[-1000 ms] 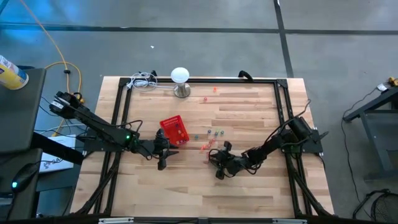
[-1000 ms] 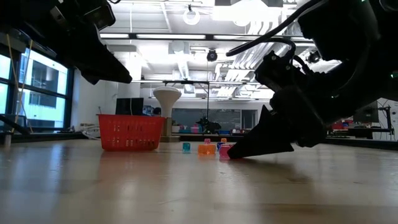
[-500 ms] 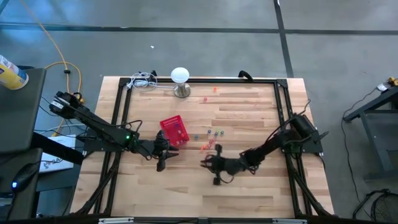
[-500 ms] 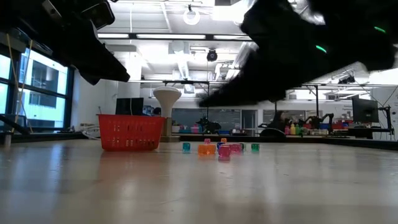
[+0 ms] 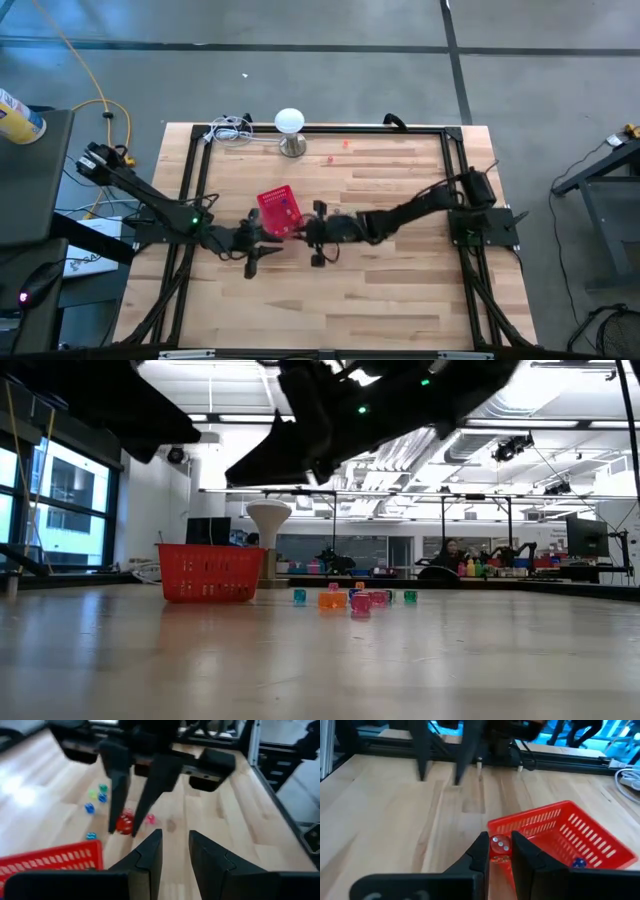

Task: Pick & Place Dice
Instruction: Put the red die into the red basket

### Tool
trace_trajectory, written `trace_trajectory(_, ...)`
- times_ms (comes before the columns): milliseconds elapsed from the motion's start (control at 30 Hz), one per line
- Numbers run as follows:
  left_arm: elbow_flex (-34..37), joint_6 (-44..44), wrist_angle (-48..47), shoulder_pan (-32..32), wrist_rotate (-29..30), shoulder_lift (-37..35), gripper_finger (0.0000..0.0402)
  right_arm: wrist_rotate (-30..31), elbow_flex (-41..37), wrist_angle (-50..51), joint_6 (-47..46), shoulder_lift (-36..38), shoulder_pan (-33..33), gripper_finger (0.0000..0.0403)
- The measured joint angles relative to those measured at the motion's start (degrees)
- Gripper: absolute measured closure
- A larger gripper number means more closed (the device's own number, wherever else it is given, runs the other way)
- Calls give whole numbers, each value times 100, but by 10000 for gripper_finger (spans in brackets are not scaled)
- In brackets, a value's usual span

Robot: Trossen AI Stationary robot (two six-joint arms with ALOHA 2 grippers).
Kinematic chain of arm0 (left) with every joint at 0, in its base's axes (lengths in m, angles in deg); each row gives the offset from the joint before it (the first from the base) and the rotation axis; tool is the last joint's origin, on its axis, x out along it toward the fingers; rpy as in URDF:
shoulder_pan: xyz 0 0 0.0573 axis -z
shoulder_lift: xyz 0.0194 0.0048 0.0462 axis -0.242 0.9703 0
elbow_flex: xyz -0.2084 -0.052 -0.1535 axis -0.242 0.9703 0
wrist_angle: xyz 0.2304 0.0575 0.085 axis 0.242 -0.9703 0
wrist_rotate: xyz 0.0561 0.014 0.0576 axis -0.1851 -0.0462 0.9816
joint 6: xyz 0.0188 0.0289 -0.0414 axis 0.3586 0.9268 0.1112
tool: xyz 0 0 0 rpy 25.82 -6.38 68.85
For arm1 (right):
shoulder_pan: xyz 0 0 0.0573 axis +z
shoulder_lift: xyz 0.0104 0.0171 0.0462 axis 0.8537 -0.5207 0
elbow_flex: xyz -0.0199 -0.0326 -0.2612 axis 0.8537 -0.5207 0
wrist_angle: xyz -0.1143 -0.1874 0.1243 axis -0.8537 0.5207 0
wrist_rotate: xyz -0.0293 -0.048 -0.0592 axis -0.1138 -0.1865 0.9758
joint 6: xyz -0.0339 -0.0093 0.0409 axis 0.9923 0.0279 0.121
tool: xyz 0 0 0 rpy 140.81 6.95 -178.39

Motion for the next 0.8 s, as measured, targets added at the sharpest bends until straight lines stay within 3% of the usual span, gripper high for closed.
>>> trace_trajectory(233, 0, 199, -12, 302, 705, -18, 311, -655, 543, 170, -191, -498, -408, 371)
trace_trajectory(333, 0, 290, -10, 340, 712, -18, 311, -487, 753, 288, -154, -783, -424, 364)
trace_trajectory(800, 0, 303, -11, 496, 843, -18, 311, 305, 953, 238, -41, -868, -443, 198)
